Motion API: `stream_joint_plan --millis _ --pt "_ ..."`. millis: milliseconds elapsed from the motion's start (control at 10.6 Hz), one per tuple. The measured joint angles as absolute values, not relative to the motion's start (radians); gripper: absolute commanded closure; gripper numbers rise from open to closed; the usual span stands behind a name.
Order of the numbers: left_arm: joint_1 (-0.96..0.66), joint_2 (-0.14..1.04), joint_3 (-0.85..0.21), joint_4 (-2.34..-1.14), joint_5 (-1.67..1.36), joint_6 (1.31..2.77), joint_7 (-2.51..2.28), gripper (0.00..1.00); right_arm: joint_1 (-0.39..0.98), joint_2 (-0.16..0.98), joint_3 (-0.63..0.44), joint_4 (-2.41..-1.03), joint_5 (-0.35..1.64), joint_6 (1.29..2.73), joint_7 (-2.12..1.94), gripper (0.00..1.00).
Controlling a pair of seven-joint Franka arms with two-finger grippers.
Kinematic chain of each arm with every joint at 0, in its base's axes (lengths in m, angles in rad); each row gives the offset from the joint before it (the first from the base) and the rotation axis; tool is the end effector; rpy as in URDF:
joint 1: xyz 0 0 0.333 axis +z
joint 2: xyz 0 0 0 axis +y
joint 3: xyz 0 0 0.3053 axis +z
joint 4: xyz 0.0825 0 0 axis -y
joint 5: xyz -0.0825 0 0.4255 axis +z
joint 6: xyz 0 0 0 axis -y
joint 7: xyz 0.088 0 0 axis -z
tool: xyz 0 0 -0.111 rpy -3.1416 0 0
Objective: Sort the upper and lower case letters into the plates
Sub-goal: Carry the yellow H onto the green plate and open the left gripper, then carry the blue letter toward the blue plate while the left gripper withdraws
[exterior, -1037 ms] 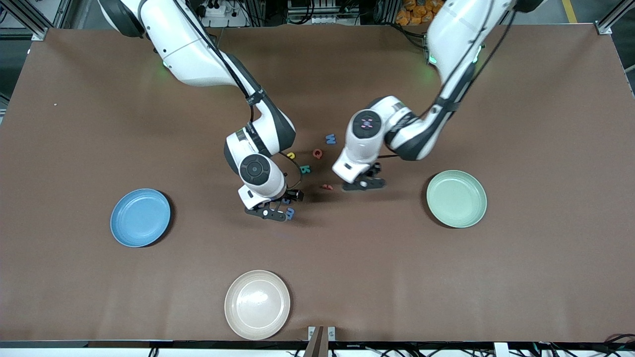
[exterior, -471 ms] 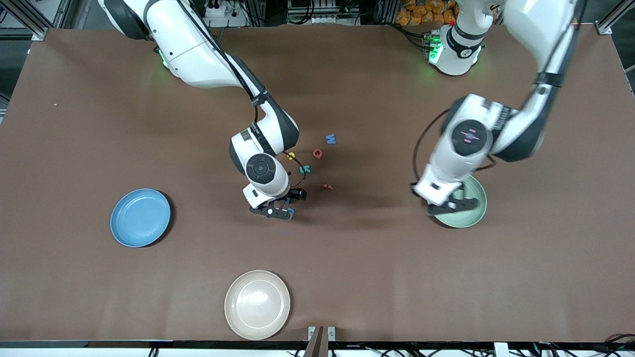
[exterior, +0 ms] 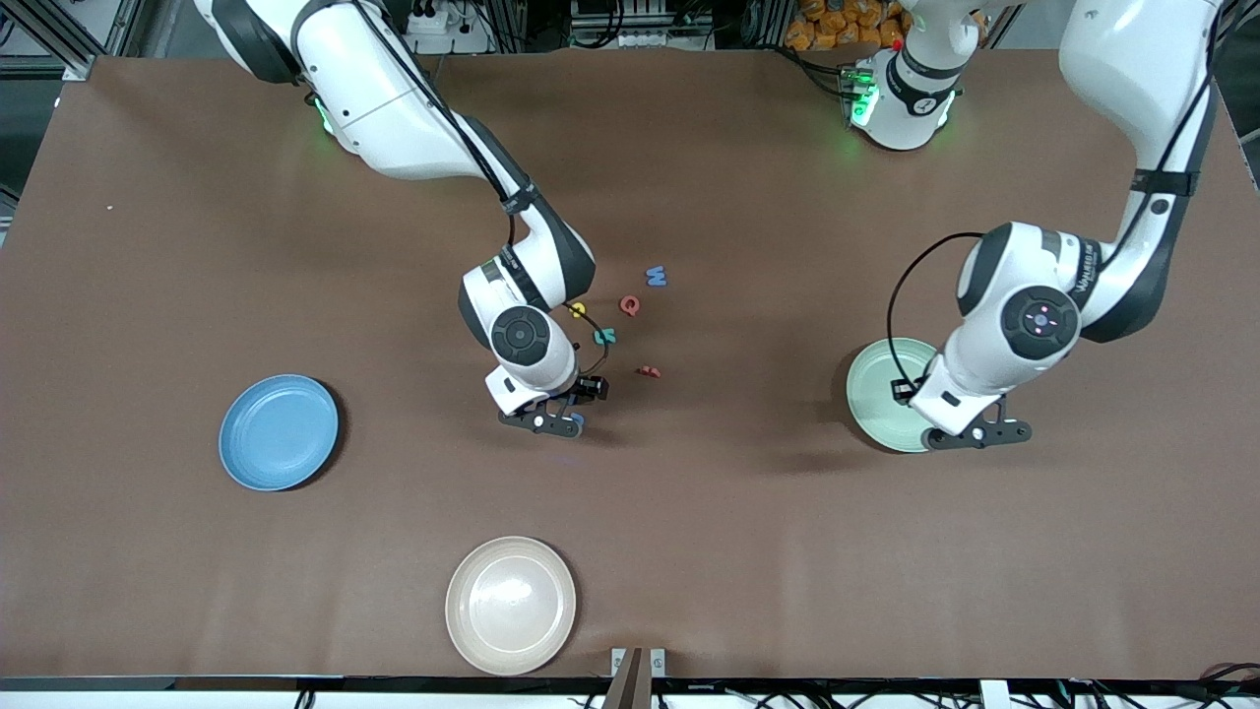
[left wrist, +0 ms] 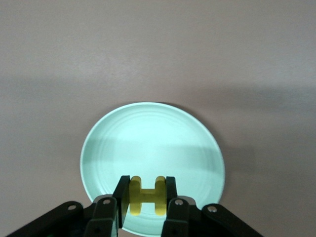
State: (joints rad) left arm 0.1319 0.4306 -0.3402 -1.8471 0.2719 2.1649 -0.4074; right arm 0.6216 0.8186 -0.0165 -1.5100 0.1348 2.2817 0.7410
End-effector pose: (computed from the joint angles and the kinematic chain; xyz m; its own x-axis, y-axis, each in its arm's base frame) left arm 0.6469 -0.1164 0.2569 0.9968 0.0623 -0.0493 0.0572 -0.9934 -0.0995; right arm 0.5958 0.4182 0.1340 0.9715 -0.2172 -0.0948 -0.2208 -0.9749 -0.0294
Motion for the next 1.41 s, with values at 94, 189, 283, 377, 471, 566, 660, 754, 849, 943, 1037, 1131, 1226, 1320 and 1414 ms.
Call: stream_joint_plan --millis 94,189,283,377,471,566,660,754,849,943,1037,1131,1226,1320,1414 --pt "0.138 0.439 -0.339 -1.849 0.272 2.165 -0.401 0.89 0.622 0.817 -0.017 -1.506 0.135 2.282 0.741 1.0" --pt "0.139 0.45 -0.335 -1.852 0.272 2.165 -0.4 0.64 0.622 0.817 -0.018 -1.502 0.135 2.281 0.741 1.0" --pt "0.139 0.462 -0.331 -1.856 0.272 2.165 -0.4 0.18 0.621 0.814 -0.021 -1.501 0.135 2.277 0.741 1.0" --pt "0.141 0.471 -0.329 -1.86 0.272 2.165 -0.4 0.0 0.62 0.814 -0.022 -1.5 0.135 2.277 0.74 1.0" --pt "0.141 0.476 -0.328 -1.861 0.272 2.165 -0.4 0.0 0.619 0.814 -0.024 -1.499 0.135 2.279 0.732 1.0" --pt "0.141 0.476 -0.328 -1.861 0.272 2.165 -0.4 0.0 0.613 0.814 -0.027 -1.495 0.135 2.271 0.717 1.0" --pt "0.141 0.475 -0.331 -1.86 0.272 2.165 -0.4 0.0 0.6 0.809 -0.03 -1.487 0.134 2.238 0.688 1.0" --pt "0.14 0.473 -0.341 -1.859 0.272 2.165 -0.4 0.0 0.575 0.792 -0.032 -1.479 0.134 2.187 0.646 1.0" --pt "0.136 0.472 -0.364 -1.857 0.272 2.165 -0.4 0.0 0.538 0.761 -0.034 -1.476 0.134 2.127 0.59 1.0" --pt "0.127 0.472 -0.389 -1.855 0.272 2.165 -0.404 0.0 0.497 0.724 -0.036 -1.481 0.133 2.078 0.522 1.0" --pt "0.101 0.471 -0.413 -1.853 0.272 2.166 -0.429 0.0 0.454 0.679 -0.037 -1.504 0.132 2.049 0.442 1.0" --pt "0.067 0.47 -0.431 -1.851 0.272 2.166 -0.466 0.0 0.414 0.638 -0.039 -1.543 0.125 2.04 0.366 1.0" --pt "0.021 0.47 -0.445 -1.846 0.272 2.166 -0.508 0.0 0.369 0.602 -0.04 -1.59 0.107 2.038 0.291 1.0" --pt "-0.033 0.469 -0.451 -1.838 0.272 2.166 -0.548 0.0 0.322 0.574 -0.041 -1.633 0.088 2.038 0.222 1.0" --pt "-0.096 0.47 -0.453 -1.829 0.272 2.167 -0.588 0.0 0.273 0.551 -0.042 -1.673 0.071 2.039 0.152 1.0"
